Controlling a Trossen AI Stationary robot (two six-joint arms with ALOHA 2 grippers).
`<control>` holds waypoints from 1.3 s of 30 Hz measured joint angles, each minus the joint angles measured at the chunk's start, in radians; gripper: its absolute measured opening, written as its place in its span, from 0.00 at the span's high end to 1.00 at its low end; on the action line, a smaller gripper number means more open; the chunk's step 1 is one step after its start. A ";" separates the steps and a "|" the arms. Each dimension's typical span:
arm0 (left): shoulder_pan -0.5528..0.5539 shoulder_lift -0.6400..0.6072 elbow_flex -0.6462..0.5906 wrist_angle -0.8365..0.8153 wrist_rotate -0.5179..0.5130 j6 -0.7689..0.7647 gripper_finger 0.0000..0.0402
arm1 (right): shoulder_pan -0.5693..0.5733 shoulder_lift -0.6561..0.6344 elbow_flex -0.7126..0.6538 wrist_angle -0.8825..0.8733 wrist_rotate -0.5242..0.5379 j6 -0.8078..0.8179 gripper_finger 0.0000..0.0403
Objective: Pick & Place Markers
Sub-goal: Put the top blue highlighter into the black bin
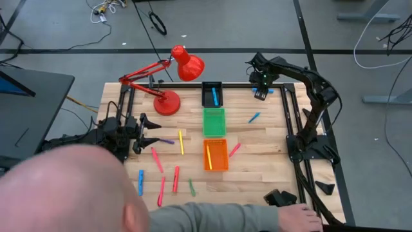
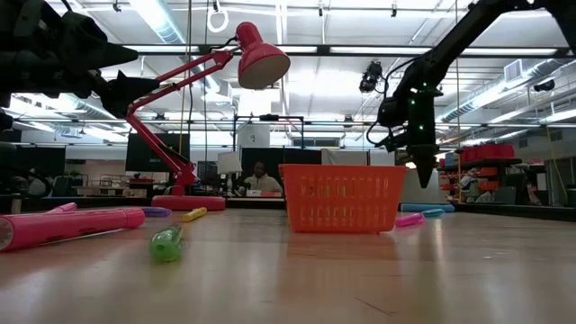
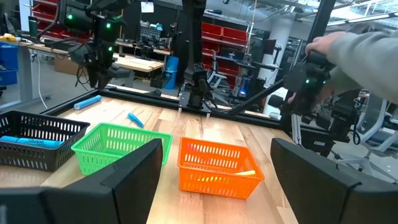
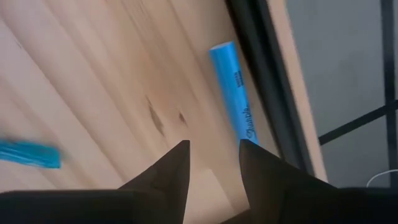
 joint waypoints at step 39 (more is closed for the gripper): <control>0.000 0.000 0.000 0.000 0.000 0.000 0.23 | -0.076 0.121 0.019 0.082 0.021 0.140 0.66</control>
